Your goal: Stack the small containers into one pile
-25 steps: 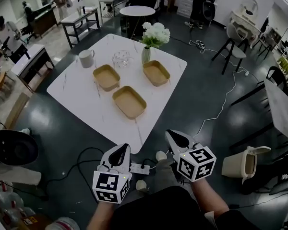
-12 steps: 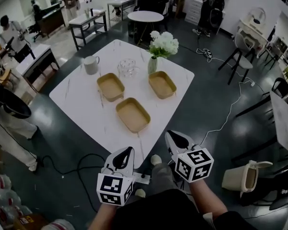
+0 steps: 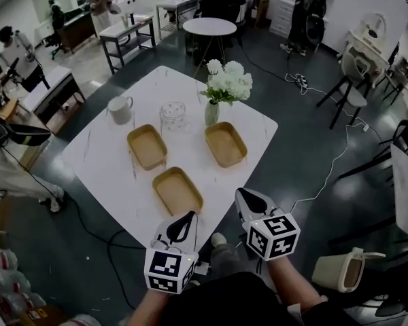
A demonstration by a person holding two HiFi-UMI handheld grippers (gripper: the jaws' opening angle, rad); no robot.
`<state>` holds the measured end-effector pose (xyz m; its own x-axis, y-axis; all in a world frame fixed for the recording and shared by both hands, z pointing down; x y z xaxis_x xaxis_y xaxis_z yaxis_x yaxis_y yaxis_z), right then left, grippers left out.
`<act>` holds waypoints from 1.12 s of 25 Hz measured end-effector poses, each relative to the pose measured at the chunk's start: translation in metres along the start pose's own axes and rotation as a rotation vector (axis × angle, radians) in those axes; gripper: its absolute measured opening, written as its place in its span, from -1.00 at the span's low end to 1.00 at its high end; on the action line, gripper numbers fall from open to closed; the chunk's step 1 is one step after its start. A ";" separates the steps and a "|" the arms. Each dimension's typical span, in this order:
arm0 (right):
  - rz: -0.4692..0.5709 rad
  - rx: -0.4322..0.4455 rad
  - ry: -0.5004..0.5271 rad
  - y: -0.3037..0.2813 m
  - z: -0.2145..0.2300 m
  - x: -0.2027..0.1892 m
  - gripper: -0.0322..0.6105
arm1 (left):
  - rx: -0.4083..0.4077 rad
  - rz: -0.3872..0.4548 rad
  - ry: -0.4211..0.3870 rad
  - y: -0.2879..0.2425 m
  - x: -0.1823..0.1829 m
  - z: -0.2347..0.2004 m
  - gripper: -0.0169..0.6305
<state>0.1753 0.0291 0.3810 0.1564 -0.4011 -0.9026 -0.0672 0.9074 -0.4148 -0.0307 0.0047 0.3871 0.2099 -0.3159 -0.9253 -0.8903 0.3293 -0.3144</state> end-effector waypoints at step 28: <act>-0.163 -0.004 0.030 -0.171 0.124 0.029 -0.80 | 0.100 -0.078 0.107 -0.177 0.039 -0.072 -0.97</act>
<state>0.3132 -0.1218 0.4398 0.1360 -0.5464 -0.8264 -0.0476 0.8296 -0.5563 0.1066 -0.1300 0.4217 0.2276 -0.4348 -0.8713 -0.8272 0.3857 -0.4086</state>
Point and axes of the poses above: the fingertips, and each gripper's own axes: y backward along the fingers, z to its right, x out of its top, the point moved 9 cm from there along y, backward along the fingers, and after that the axes turned 13 degrees about -x, right-handed, at the moved point
